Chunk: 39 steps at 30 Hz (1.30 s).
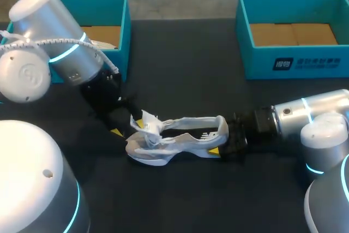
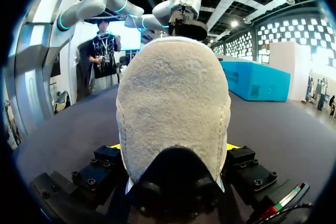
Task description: Take the shoe out of the shoebox, open the shoe tongue, remove and reinsert the insole, then place the shoe into the shoebox
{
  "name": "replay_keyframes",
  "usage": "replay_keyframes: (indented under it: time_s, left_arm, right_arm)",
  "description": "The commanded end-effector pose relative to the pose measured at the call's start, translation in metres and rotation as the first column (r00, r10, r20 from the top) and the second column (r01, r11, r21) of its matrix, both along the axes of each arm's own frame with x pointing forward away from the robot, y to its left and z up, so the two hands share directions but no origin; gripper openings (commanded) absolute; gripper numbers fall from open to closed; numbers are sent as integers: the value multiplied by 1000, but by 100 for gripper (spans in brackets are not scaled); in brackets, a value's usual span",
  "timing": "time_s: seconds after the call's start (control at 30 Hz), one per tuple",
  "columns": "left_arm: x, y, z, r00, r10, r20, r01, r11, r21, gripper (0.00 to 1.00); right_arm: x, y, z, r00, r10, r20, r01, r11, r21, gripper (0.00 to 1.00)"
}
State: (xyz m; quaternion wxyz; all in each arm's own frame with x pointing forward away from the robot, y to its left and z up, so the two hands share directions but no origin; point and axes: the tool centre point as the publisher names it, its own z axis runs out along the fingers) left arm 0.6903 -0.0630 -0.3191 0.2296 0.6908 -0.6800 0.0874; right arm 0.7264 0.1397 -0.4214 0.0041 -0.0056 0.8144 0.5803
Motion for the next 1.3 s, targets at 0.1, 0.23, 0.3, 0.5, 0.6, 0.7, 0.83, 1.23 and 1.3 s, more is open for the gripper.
replay_keyframes:
  time_s: [0.1, 0.23, 0.3, 0.5, 0.6, 0.7, 0.83, 1.23, 1.3]
  left_arm:
    - [-8, 3, 33, 998, -32, 51, 32, 999, 1, 100]
    - [-5, 0, 49, 996, -63, 69, 63, 998, 5, 100]
    - [-3, -2, 56, 993, -88, 78, 87, 996, 17, 100]
    - [0, -10, 78, 965, -228, 127, 223, 973, 55, 97]
    - [3, -14, 87, 943, -307, 130, 300, 951, 75, 71]
    - [4, -18, 97, 916, -380, 131, 369, 924, 99, 36]
    - [4, -21, 107, 872, -468, 143, 454, 883, 121, 0]
    - [-5, -36, 126, 524, -830, 192, 803, 556, 212, 0]
    - [-5, -40, 128, 489, -848, 202, 827, 525, 200, 0]
  right_arm:
    - [0, 2, -3, 1000, 0, 1, 0, 1000, -1, 0]
    - [0, 2, -3, 1000, 0, 1, 0, 1000, -1, 0]
    - [0, 2, -3, 1000, 0, 1, 0, 1000, -1, 0]
    - [0, 2, -3, 1000, 0, 1, 0, 1000, -1, 0]
    - [0, 2, -3, 1000, 0, 1, 0, 1000, -1, 0]
    - [0, 2, -3, 1000, 0, 1, 0, 1000, -1, 0]
    - [0, 2, -3, 1000, 0, 1, 0, 1000, -1, 0]
    - [0, 2, -3, 1000, 0, 1, 0, 1000, -1, 0]
    - [0, 2, -3, 1000, 0, 1, 0, 1000, -1, 0]
